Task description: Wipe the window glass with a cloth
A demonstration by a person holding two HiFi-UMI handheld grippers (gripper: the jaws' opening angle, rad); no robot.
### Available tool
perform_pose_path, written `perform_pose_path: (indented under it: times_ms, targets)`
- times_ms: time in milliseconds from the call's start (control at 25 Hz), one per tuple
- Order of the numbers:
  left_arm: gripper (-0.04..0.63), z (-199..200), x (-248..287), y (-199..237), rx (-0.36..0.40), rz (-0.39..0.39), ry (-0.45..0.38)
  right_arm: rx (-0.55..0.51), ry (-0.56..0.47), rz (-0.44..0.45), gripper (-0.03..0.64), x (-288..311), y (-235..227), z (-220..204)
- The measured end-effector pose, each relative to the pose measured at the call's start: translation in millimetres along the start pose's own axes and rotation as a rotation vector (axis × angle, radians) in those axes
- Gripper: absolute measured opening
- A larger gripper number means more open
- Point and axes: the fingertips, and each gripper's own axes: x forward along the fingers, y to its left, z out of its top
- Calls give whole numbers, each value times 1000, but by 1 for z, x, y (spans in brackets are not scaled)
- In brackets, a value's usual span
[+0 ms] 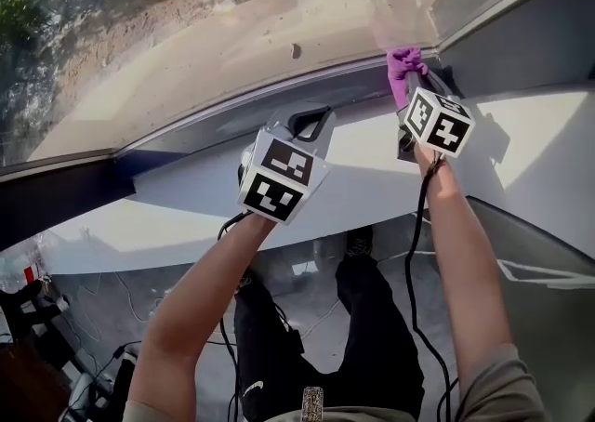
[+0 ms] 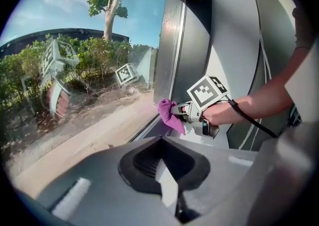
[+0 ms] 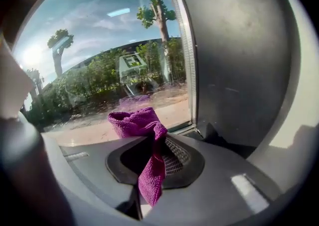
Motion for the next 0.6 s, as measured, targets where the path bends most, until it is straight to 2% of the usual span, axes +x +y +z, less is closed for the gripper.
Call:
perform_pose_path:
  times_ms: [320,480,600]
  targets:
    - [0,26,13,-18,38,-36,14,288,-38,-127,72,0,-42,7]
    - [0,44,14,-18,60,-36,9,492,-74,-173,72,2,-58,10]
    - [0,55,11,-18,67,-29,7,597,-82,-201,71,0,-65,12]
